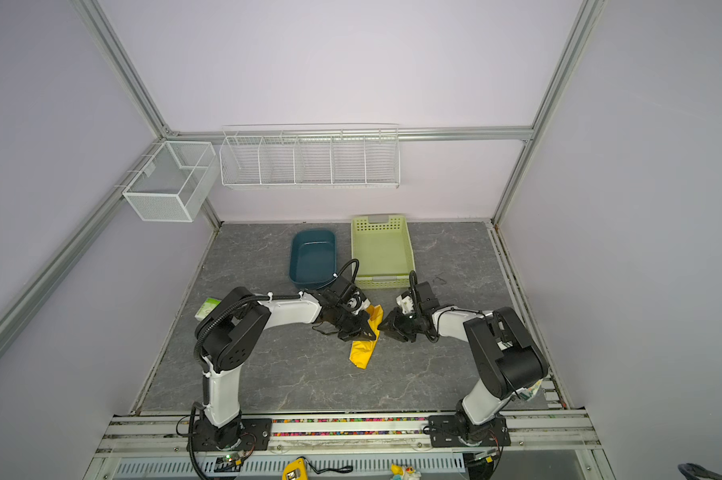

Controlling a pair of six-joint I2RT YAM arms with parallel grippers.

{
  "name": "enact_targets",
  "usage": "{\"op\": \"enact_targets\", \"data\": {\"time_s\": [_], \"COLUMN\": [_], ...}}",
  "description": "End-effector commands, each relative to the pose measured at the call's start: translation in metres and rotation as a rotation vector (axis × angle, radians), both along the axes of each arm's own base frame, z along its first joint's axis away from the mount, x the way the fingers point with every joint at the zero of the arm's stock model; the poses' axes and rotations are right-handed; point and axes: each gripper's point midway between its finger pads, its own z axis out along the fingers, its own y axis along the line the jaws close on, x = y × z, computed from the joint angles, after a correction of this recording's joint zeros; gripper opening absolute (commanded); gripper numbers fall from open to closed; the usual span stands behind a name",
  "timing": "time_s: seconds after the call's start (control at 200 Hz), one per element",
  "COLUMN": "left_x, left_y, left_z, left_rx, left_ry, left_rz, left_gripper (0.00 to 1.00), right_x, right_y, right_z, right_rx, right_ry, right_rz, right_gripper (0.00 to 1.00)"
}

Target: Place the utensils on the paper napkin and roll it up

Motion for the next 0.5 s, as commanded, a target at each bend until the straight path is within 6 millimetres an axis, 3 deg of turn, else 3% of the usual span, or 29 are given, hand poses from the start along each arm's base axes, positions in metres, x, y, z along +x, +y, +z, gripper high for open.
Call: {"op": "enact_targets", "data": {"time_s": [0.0, 0.16, 0.385, 0.495], "left_x": [-0.012, -0.013, -0.011, -0.014], "left_y": [0.006, 0.002, -0.002, -0.008], "left_z": [0.0, 0.007, 0.025, 0.034], "left_rx": [0.015, -0.008, -0.042, -0.065], "left_ry": [0.004, -0.007, -0.059, -0.081], "left_rz": [-0.03, -0.043, -0.055, -0.08], "left_gripper": [0.0, 0.0, 0.0, 0.0], "right_x": [0.002, 0.001, -0.003, -0.003], "right_y": [0.008, 0.008, -0.001, -0.002], "right_z": [-0.009, -0.022, -0.036, -0.037], "right_rx": [0.034, 0.005, -0.066, -0.079], "right_ry": [0.019, 0.043, 0.068, 0.065], "right_rz": [0.006, 0.003, -0.012, -0.013], "right_gripper": [0.38, 0.35, 0.13, 0.07]}}
